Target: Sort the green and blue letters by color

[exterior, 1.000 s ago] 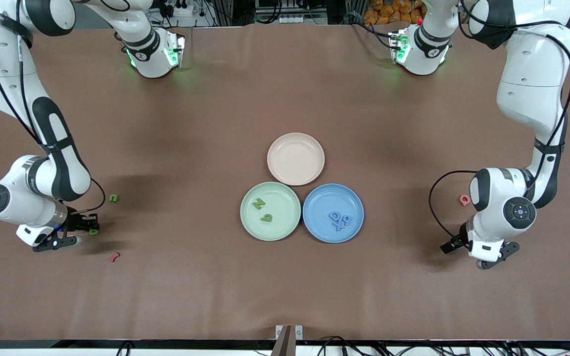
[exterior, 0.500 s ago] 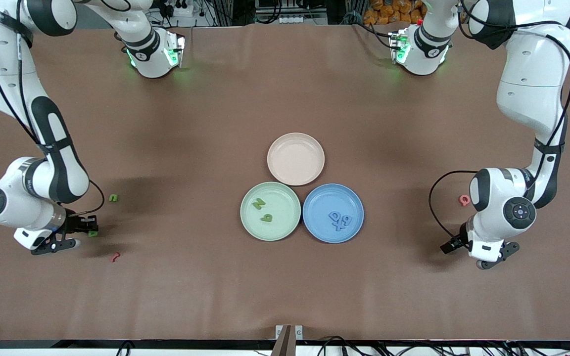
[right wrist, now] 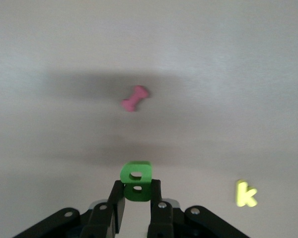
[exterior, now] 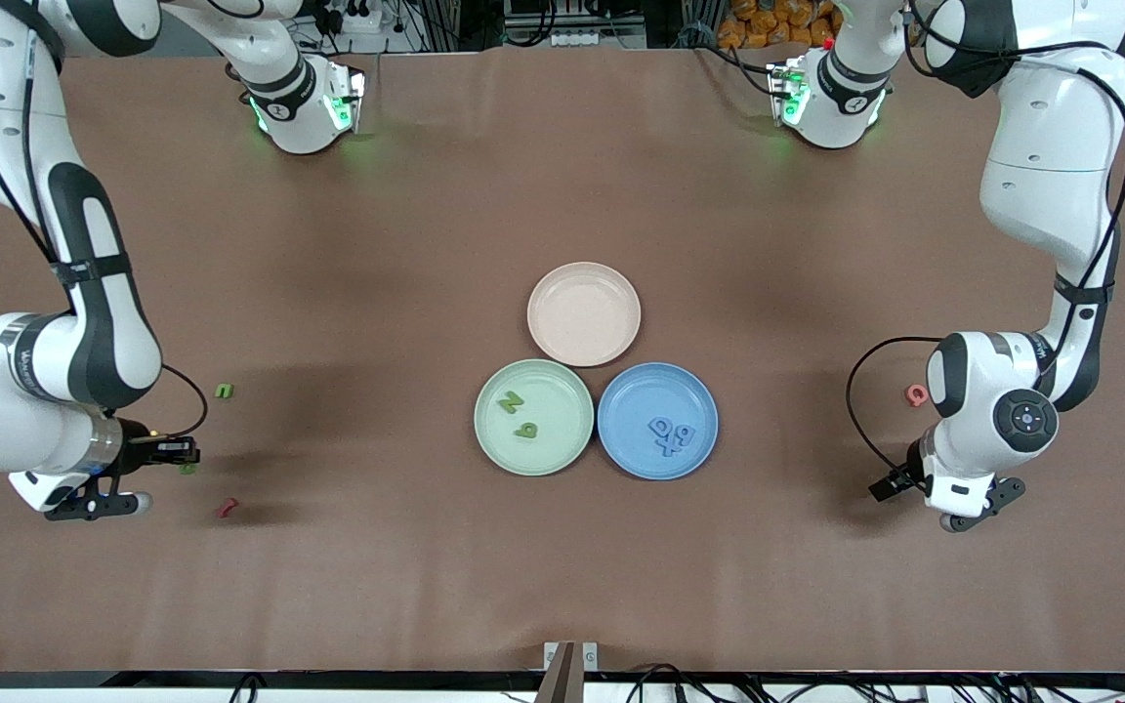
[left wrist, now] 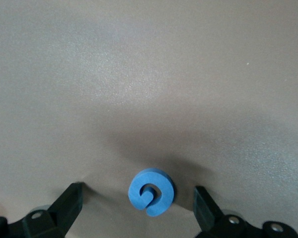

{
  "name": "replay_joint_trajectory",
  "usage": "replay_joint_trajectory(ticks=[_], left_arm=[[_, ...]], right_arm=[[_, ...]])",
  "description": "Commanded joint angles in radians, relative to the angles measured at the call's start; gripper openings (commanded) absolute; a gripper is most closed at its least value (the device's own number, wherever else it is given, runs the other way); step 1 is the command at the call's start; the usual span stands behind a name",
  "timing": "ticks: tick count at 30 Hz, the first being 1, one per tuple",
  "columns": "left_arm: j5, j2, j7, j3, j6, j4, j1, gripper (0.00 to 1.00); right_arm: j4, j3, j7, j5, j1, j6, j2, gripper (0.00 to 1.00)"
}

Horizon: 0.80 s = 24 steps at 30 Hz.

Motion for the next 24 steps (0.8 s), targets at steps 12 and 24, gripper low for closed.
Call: replay_joint_trajectory(ticks=[12, 24], left_arm=[[0.023, 0.021, 0.01, -0.005, 0.004, 0.02, 0.007, 1.0], [0.019, 0.021, 0.009, -0.004, 0.005, 0.02, 0.007, 1.0]], right_arm=[[0.047, 0.07, 0.482, 0.0, 0.148, -0.021, -0.04, 0.0], [0.129, -0.03, 0.75, -0.008, 0.409, -0.013, -0.021, 0.0]])
